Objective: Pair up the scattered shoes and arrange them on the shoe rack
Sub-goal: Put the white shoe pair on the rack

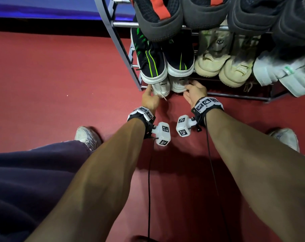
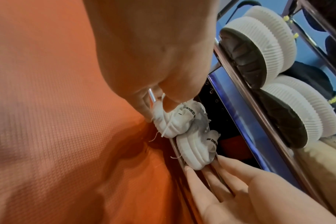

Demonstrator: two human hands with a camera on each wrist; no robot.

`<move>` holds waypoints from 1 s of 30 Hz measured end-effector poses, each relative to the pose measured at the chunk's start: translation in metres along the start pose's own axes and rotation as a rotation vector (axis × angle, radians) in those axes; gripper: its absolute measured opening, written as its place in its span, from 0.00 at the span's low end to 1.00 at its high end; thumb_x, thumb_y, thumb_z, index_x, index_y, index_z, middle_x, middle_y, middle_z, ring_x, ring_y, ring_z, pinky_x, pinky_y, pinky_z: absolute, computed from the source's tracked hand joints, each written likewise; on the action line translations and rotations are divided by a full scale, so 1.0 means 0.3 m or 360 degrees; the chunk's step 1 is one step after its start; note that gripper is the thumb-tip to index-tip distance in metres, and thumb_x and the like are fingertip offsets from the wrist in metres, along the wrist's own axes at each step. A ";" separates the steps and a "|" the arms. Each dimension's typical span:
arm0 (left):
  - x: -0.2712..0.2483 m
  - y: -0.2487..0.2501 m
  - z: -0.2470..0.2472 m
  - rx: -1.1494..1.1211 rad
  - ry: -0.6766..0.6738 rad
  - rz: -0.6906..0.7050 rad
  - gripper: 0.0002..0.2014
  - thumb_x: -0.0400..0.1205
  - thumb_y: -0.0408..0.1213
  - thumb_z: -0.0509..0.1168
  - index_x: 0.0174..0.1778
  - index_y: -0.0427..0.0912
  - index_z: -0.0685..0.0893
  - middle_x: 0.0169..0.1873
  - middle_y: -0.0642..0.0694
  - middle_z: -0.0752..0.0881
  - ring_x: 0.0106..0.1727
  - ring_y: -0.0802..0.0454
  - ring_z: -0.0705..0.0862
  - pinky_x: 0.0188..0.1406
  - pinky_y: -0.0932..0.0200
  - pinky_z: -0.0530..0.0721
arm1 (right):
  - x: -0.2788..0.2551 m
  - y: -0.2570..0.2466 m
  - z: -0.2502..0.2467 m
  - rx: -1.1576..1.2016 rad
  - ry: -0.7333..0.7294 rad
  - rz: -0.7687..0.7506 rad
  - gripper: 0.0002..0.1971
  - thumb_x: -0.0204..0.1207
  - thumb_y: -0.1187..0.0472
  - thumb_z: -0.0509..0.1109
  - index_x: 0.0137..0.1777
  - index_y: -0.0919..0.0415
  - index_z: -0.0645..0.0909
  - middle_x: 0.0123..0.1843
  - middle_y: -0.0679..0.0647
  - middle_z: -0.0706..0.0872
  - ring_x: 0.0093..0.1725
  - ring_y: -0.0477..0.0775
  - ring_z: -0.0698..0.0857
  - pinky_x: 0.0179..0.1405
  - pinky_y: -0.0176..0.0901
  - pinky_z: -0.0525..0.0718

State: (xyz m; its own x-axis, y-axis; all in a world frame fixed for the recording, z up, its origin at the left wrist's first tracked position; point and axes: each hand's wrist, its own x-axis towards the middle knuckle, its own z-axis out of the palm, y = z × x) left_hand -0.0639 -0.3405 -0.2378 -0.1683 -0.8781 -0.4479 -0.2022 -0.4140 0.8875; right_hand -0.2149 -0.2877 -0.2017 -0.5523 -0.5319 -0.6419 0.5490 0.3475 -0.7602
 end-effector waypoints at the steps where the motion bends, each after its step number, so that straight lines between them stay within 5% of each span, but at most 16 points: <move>1: 0.001 0.009 0.000 0.0009 -0.0014 0.0018 0.33 0.77 0.24 0.75 0.79 0.42 0.77 0.69 0.50 0.86 0.68 0.56 0.84 0.69 0.60 0.83 | 0.000 -0.002 0.007 -0.0031 0.0002 -0.0007 0.15 0.79 0.71 0.68 0.61 0.57 0.84 0.50 0.54 0.89 0.63 0.59 0.88 0.67 0.50 0.83; 8: 0.045 0.003 0.014 0.0143 -0.0040 -0.0054 0.37 0.79 0.33 0.76 0.83 0.38 0.67 0.73 0.43 0.82 0.72 0.48 0.83 0.75 0.49 0.79 | -0.003 0.009 0.025 -0.0393 -0.0043 0.0076 0.21 0.81 0.61 0.70 0.74 0.55 0.77 0.59 0.49 0.80 0.66 0.55 0.81 0.70 0.53 0.79; 11: 0.015 0.045 0.015 0.0332 0.0141 -0.0039 0.35 0.73 0.35 0.70 0.79 0.40 0.72 0.66 0.42 0.87 0.63 0.44 0.86 0.66 0.52 0.84 | -0.012 -0.002 0.030 -0.0655 0.0068 -0.0022 0.24 0.81 0.60 0.69 0.76 0.59 0.75 0.67 0.56 0.82 0.70 0.60 0.80 0.73 0.52 0.77; 13: -0.015 0.083 0.017 0.0385 0.0330 0.0039 0.25 0.77 0.35 0.67 0.72 0.40 0.78 0.59 0.43 0.88 0.56 0.45 0.86 0.58 0.55 0.83 | -0.020 -0.003 0.037 -0.0921 0.0195 -0.0096 0.21 0.81 0.59 0.67 0.73 0.62 0.75 0.70 0.60 0.82 0.69 0.63 0.81 0.67 0.49 0.77; 16: -0.047 0.109 0.012 0.0496 0.0481 0.0171 0.16 0.78 0.37 0.63 0.61 0.39 0.82 0.52 0.42 0.89 0.54 0.41 0.86 0.55 0.53 0.82 | -0.055 -0.008 0.043 -0.1222 0.0296 -0.0150 0.17 0.79 0.58 0.67 0.64 0.65 0.80 0.64 0.64 0.86 0.63 0.67 0.85 0.59 0.50 0.81; 20: -0.100 0.134 -0.005 0.0635 0.0509 0.0200 0.13 0.80 0.40 0.62 0.57 0.40 0.83 0.49 0.43 0.90 0.50 0.41 0.86 0.49 0.55 0.80 | -0.131 -0.027 0.056 -0.1534 0.0026 -0.0034 0.14 0.71 0.59 0.70 0.55 0.64 0.83 0.51 0.62 0.87 0.53 0.64 0.88 0.50 0.46 0.83; 24: -0.199 0.185 -0.067 0.0595 0.0585 0.0249 0.10 0.81 0.43 0.64 0.52 0.41 0.82 0.40 0.52 0.85 0.45 0.46 0.84 0.46 0.58 0.76 | -0.129 -0.054 0.043 -0.1620 -0.0219 0.0032 0.27 0.54 0.57 0.65 0.54 0.68 0.84 0.46 0.64 0.90 0.48 0.66 0.91 0.54 0.58 0.90; 27: -0.286 0.244 -0.122 0.0488 0.0642 0.0317 0.07 0.80 0.40 0.64 0.48 0.42 0.83 0.36 0.56 0.83 0.39 0.53 0.82 0.45 0.55 0.79 | -0.209 -0.129 0.029 -0.1765 -0.0272 -0.0016 0.23 0.63 0.52 0.67 0.54 0.66 0.85 0.51 0.64 0.91 0.52 0.66 0.91 0.57 0.57 0.89; 30: -0.400 0.355 -0.156 0.0326 0.0617 0.0512 0.08 0.80 0.41 0.64 0.47 0.42 0.84 0.39 0.49 0.87 0.40 0.52 0.84 0.47 0.51 0.85 | -0.383 -0.250 0.035 -0.1714 -0.0411 -0.0071 0.16 0.77 0.53 0.64 0.46 0.67 0.84 0.42 0.61 0.92 0.41 0.60 0.92 0.35 0.42 0.88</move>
State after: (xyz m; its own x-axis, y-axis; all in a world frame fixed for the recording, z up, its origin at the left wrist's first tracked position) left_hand -0.0200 -0.2905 -0.0845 0.1076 -0.9929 -0.0499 -0.3897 -0.0883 0.9167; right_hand -0.1861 -0.2608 -0.0698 -0.3415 -0.6624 -0.6668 -0.3704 0.7469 -0.5523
